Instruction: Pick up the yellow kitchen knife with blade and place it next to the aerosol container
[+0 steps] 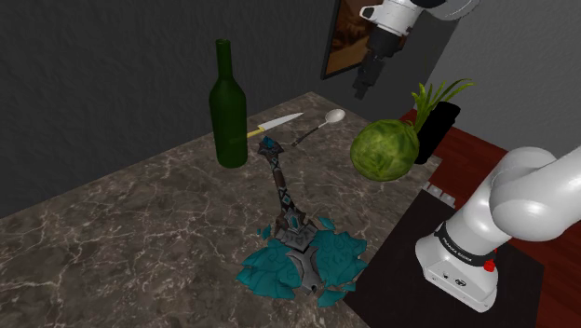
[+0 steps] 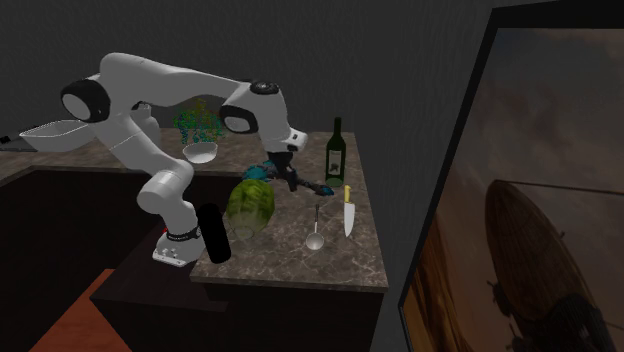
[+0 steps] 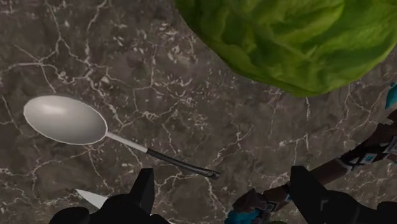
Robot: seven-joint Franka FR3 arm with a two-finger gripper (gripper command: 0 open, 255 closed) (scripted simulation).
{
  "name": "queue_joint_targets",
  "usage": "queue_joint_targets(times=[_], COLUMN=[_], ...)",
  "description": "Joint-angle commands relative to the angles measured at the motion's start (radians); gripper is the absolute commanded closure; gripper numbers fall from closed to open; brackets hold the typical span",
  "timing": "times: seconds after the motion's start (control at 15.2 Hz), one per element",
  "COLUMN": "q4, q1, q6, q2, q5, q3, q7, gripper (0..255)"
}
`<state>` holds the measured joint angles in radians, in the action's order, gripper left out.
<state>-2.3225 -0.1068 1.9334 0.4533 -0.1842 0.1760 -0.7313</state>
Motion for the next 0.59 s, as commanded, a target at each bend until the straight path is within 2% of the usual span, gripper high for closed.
queue_joint_targets(times=[0.0, 0.26, 0.53], q4=[0.024, 0.11, 0.226], q1=[-0.025, -0.073, -0.1], q6=[0.047, 0.094, 0.101], q2=[-0.08, -0.247, -0.421], q5=[-0.033, -0.126, -0.236], q3=[0.038, 0.092, 0.116], q7=[-0.113, -0.323, -0.529], gripper=[0, 0, 0])
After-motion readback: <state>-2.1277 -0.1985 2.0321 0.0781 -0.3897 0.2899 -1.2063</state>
